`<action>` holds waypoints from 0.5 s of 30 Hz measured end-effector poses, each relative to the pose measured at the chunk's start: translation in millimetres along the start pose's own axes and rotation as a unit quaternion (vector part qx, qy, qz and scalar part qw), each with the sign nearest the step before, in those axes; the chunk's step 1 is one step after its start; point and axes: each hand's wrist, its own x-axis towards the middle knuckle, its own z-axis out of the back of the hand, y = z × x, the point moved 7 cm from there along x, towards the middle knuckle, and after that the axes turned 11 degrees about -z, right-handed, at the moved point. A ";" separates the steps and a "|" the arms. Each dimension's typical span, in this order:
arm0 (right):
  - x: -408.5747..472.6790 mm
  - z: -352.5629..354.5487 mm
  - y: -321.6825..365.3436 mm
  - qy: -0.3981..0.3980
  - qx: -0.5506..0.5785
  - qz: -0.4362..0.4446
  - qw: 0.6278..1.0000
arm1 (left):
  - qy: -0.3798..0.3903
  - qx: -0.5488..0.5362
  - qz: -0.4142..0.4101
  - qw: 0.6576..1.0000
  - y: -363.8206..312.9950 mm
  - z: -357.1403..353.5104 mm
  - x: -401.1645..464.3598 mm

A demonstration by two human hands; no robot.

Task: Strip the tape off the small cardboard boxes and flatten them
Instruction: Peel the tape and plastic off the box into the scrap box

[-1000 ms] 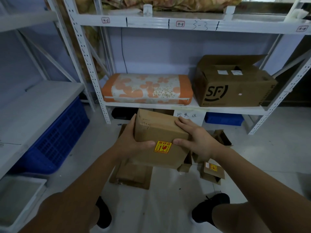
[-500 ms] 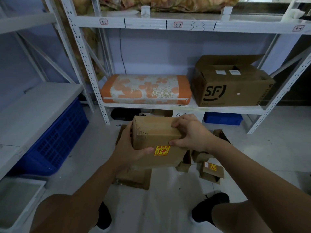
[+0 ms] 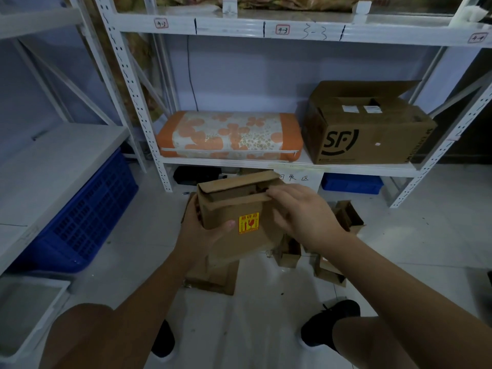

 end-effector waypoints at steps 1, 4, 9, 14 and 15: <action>-3.5 -5.7 2.9 0.008 -0.002 0.009 1.000 | -0.012 -0.004 -0.007 1.000 -2.2 2.5 1.7; -6.3 -13.3 7.0 0.012 0.016 0.010 1.000 | -0.011 0.001 -0.013 1.000 -3.2 4.9 7.4; 12.3 -1.0 -15.5 0.045 0.160 -0.096 0.981 | 0.033 0.017 -0.036 0.999 -15.6 4.5 0.0; 16.5 -19.0 -18.0 0.161 0.112 -0.080 0.977 | 0.053 0.018 -0.036 0.998 -19.2 7.6 -1.7; 15.1 -20.2 -18.5 0.165 0.130 -0.087 0.974 | 0.066 0.020 -0.030 0.997 -18.4 7.1 -1.2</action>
